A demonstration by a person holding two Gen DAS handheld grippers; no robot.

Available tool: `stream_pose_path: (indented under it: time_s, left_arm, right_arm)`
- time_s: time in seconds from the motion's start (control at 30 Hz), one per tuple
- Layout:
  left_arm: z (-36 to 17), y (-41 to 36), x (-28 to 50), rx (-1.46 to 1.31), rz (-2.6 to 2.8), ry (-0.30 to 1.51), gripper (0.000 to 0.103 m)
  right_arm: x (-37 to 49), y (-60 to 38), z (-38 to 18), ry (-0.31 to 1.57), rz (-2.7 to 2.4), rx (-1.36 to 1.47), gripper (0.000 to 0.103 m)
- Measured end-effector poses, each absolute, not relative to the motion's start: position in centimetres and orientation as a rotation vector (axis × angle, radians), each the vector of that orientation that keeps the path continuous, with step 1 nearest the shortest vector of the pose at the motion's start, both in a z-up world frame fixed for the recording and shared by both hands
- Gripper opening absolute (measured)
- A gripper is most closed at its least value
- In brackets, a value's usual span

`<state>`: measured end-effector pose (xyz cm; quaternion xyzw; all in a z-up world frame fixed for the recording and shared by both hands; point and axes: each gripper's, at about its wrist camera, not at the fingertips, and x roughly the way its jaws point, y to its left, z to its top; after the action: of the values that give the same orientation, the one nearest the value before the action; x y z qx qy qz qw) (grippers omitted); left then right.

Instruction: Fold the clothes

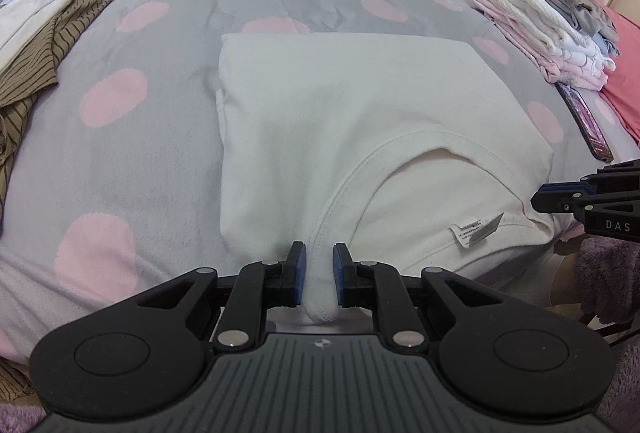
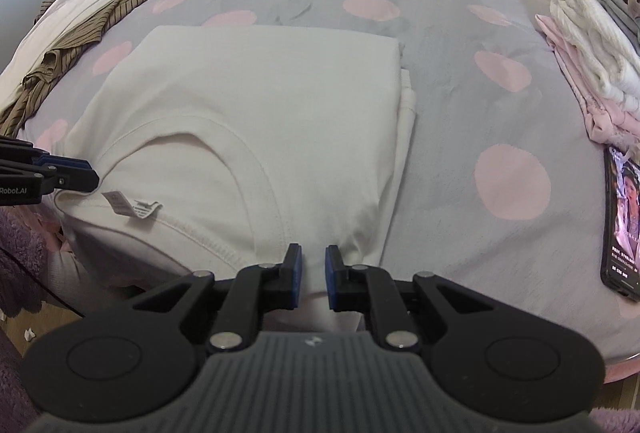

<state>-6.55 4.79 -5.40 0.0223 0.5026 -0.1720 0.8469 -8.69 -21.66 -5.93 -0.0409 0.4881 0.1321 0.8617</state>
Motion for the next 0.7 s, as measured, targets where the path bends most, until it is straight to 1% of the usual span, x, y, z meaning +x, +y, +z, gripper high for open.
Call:
stream_pose_path:
  time_s: [0.17,0.2,0.23,0.27,0.3,0.4,0.47,0.53,0.57,0.6,0.67,0.7]
  left_arm:
    - [-5.2,5.0,-6.6,0.027,-0.361,1.052,0.014]
    - [-5.0,5.1,-6.6,0.019,-0.361,1.048,0.014]
    - [-4.8,5.3,-6.7,0.008,-0.362,1.039,0.014]
    - [-4.6,5.4,-6.7,-0.005,-0.363,1.028,0.015]
    - [-4.3,5.6,-6.8,-0.017,-0.36,1.01,0.016]
    - [-3.1,6.3,-7.0,-0.047,-0.34,0.942,0.025]
    - [-2.5,6.7,-6.9,-0.069,-0.324,0.908,0.038]
    - [-2.2,6.9,-6.7,-0.08,-0.314,0.891,0.043]
    - [-2.1,6.9,-6.6,-0.078,-0.309,0.886,0.044]
    - [-2.0,6.9,-6.4,-0.073,-0.305,0.883,0.044]
    - [-1.9,7.0,-6.0,-0.076,-0.296,0.87,0.05]
    - [-1.8,7.2,-5.7,-0.084,-0.294,0.863,0.05]
  right_arm:
    - [-8.7,-21.7,-5.7,1.02,0.272,-0.081,0.016]
    - [-8.7,-21.6,-5.6,1.02,0.272,-0.081,0.023]
    - [-8.8,-21.6,-5.4,1.018,0.286,-0.072,0.036]
    - [-8.9,-21.5,-5.1,1.012,0.321,-0.05,0.068]
    - [-9.1,-21.4,-4.8,1.001,0.347,-0.039,0.091]
    - [-9.8,-21.1,-3.3,0.928,0.368,-0.064,0.09]
    - [-9.8,-21.3,-2.5,0.882,0.373,-0.047,0.09]
    - [-9.6,-21.4,-1.9,0.837,0.356,-0.048,0.091]
    - [-9.4,-21.4,-1.7,0.821,0.34,-0.056,0.091]
    - [-9.1,-21.6,-1.7,0.818,0.319,-0.063,0.091]
    - [-8.5,-21.9,-1.6,0.81,0.277,-0.077,0.091]
    - [-8.2,-22.1,-1.6,0.806,0.257,-0.084,0.092]
